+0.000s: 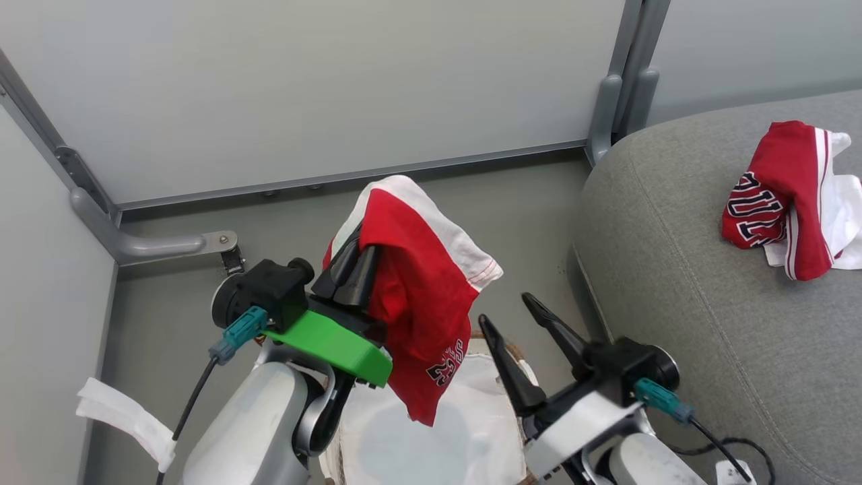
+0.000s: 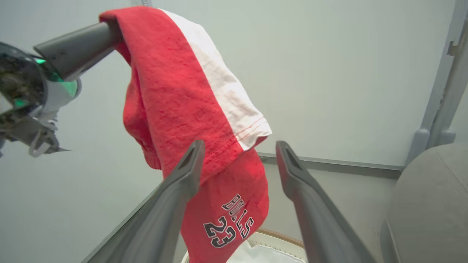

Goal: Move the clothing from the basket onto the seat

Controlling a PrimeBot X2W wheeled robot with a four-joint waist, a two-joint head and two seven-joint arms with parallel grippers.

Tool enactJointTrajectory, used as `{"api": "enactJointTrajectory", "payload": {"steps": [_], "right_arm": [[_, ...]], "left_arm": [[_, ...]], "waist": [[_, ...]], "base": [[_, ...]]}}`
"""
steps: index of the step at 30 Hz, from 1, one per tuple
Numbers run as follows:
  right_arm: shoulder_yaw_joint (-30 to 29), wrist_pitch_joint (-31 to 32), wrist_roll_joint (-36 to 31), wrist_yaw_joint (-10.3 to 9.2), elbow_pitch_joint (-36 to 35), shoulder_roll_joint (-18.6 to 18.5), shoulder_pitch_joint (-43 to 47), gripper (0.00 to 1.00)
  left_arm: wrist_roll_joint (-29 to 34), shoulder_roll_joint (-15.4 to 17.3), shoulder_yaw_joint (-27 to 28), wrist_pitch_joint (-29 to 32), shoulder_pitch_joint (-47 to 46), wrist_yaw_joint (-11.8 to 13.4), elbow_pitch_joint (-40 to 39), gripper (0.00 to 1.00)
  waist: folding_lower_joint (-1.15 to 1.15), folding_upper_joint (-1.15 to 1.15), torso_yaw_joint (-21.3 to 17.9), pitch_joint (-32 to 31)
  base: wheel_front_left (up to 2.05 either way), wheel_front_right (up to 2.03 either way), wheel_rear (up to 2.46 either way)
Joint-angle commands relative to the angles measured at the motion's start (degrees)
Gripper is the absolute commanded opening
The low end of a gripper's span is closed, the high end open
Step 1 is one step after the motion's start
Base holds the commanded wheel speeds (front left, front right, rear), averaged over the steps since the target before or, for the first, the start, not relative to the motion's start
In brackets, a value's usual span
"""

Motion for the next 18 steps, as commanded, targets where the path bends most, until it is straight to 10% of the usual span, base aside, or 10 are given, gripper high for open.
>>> {"api": "enactJointTrajectory", "payload": {"steps": [1, 16, 17, 18], "right_arm": [[1.6, -0.1, -0.5, -0.05, 0.1, -0.3, -1.8, 1.00], [10.1, -0.1, -0.8, -0.06, 9.6, -0.2, -15.7, 1.00], [10.1, -0.1, -0.3, -0.06, 10.0, -0.2, -16.1, 0.81], [10.1, -0.1, 0.2, -0.06, 10.4, -0.2, -16.5, 0.00]], "left_arm": [[0.2, -0.2, -0.2, 0.3, -0.4, 0.5, -0.7, 0.00], [-1.0, -3.1, -4.9, 1.7, -1.0, 0.3, -4.0, 0.00], [-0.9, -3.2, -5.3, 1.7, -1.0, 0.2, -4.1, 0.00], [-1.1, -3.2, -5.6, 1.7, -1.0, 0.1, -4.1, 0.00]], "waist": [[0.01, 0.00, 0.4, 0.2], [0.01, 0.00, 5.9, 1.6], [0.01, 0.00, 6.2, 1.6], [0.01, 0.00, 6.6, 1.6]], "base": [[0.00, 0.00, 0.00], [0.00, 0.00, 0.00], [0.00, 0.00, 0.00], [0.00, 0.00, 0.00]]}}
